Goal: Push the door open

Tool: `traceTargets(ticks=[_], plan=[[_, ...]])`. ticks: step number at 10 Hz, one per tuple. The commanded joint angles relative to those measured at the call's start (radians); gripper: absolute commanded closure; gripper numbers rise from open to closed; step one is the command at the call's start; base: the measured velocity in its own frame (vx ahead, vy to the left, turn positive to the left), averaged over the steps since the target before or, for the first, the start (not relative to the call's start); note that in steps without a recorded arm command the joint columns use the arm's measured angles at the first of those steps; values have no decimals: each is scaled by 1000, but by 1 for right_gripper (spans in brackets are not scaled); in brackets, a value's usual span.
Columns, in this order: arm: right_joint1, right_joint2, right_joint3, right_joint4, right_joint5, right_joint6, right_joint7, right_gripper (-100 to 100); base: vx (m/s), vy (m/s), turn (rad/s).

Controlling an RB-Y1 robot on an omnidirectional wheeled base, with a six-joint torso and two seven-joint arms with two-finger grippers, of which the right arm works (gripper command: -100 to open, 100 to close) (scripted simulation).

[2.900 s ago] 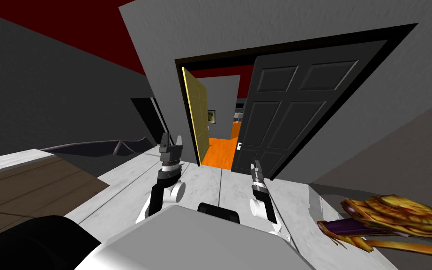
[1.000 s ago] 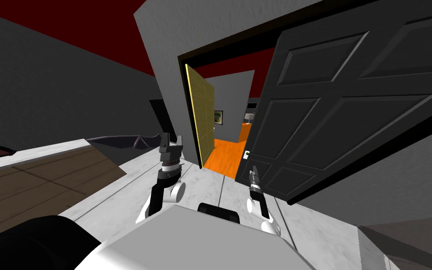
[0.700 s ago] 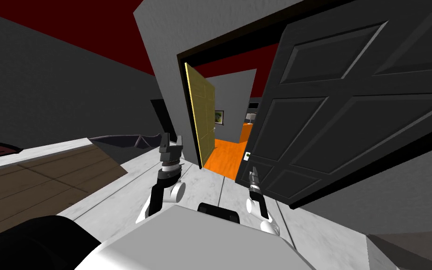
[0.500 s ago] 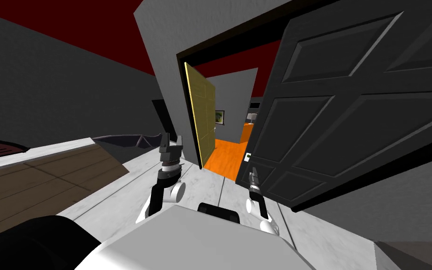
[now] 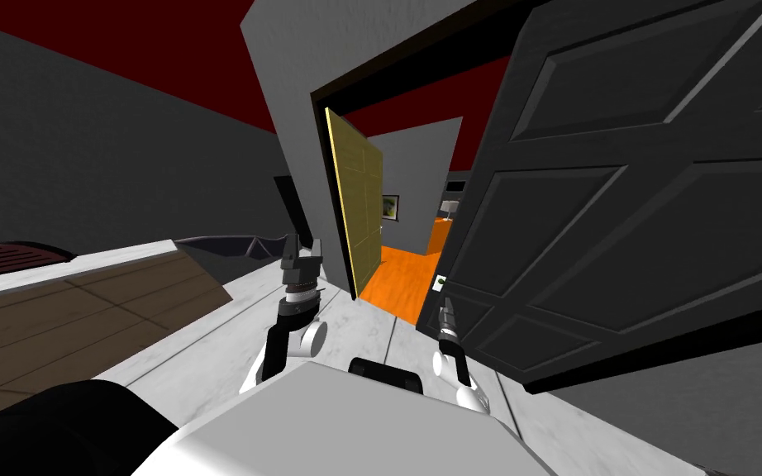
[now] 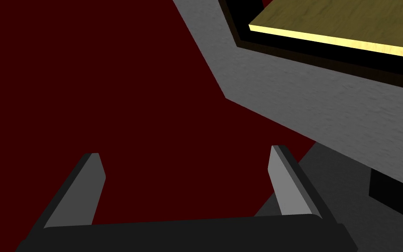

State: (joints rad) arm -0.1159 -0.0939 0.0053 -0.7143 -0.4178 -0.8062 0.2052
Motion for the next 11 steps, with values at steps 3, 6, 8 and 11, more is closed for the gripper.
traceTargets(ticks=[3, 6, 8, 11], plan=[[-29, 5, -3, 71, -27, -9, 14, -100, 81, -67, 73], [-27, 1, -7, 66, -23, -9, 11, -100, 120, -24, 21], [-28, -1, -11, 72, -22, -11, 8, -100, 196, -72, 24], [-29, -2, -17, 79, -22, -14, 4, -100, 189, -64, 24]])
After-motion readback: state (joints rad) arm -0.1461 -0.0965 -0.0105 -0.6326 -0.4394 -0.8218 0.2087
